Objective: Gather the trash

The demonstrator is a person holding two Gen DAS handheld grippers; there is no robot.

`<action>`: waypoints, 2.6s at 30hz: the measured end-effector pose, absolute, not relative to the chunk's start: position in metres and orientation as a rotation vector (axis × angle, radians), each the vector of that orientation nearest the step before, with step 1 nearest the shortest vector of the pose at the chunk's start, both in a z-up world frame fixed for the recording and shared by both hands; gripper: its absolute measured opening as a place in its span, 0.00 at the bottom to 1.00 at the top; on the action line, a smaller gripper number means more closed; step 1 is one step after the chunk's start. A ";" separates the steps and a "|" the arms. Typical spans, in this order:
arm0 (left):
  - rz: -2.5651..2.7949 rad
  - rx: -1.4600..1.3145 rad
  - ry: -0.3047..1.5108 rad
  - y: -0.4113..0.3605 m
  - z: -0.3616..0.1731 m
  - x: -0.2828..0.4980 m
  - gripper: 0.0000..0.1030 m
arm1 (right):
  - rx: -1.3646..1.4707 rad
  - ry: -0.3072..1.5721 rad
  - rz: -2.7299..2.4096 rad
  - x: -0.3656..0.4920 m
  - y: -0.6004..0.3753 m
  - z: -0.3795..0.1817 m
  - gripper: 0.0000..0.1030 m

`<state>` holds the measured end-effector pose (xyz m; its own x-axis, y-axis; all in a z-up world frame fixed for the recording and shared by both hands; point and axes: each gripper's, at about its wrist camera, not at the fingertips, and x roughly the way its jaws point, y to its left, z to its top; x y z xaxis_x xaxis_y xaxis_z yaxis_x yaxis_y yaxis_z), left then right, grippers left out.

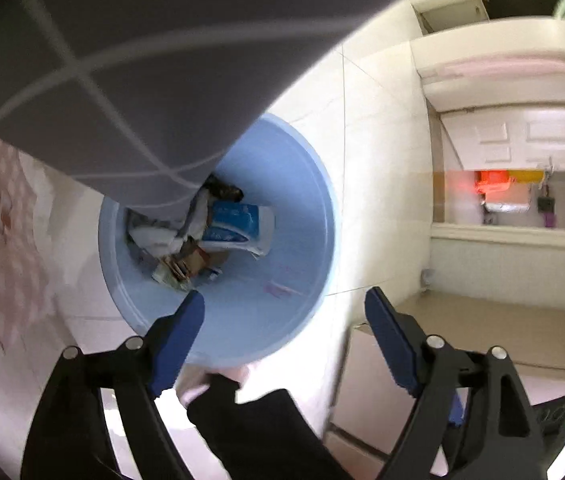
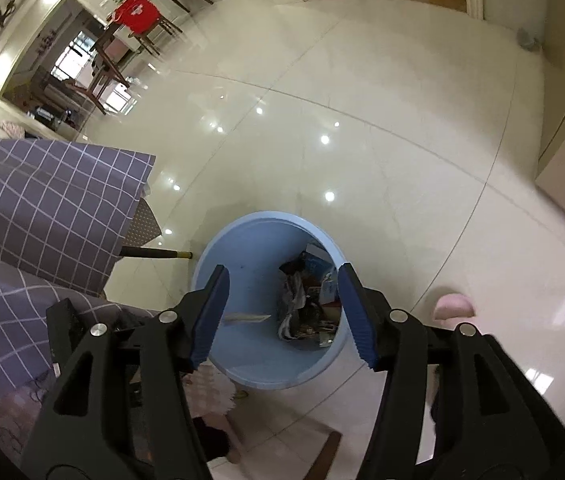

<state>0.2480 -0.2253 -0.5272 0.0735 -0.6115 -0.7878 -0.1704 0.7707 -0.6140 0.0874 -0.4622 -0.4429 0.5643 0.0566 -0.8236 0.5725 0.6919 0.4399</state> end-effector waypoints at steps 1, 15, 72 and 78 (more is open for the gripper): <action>-0.366 -0.676 1.500 -0.224 -0.524 0.246 0.78 | 0.748 0.936 -0.338 0.087 -0.460 -0.437 0.55; -0.440 -0.729 1.539 -0.225 -0.425 0.161 0.83 | 0.497 0.868 -0.232 0.058 -0.425 -0.296 0.64; -0.214 0.125 0.294 -0.100 0.077 -0.065 0.92 | 0.182 0.270 -0.071 -0.120 -0.270 -0.007 0.87; -0.228 0.133 0.298 -0.103 0.075 -0.063 0.91 | 0.184 0.269 -0.070 -0.120 -0.269 -0.007 0.87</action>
<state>-0.0634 -0.1027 0.0748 0.9304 -0.2029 -0.3051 0.2419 0.9656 0.0955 -0.1202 -0.2692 -0.0070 0.9618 -0.0445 -0.2703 0.0936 0.9807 0.1716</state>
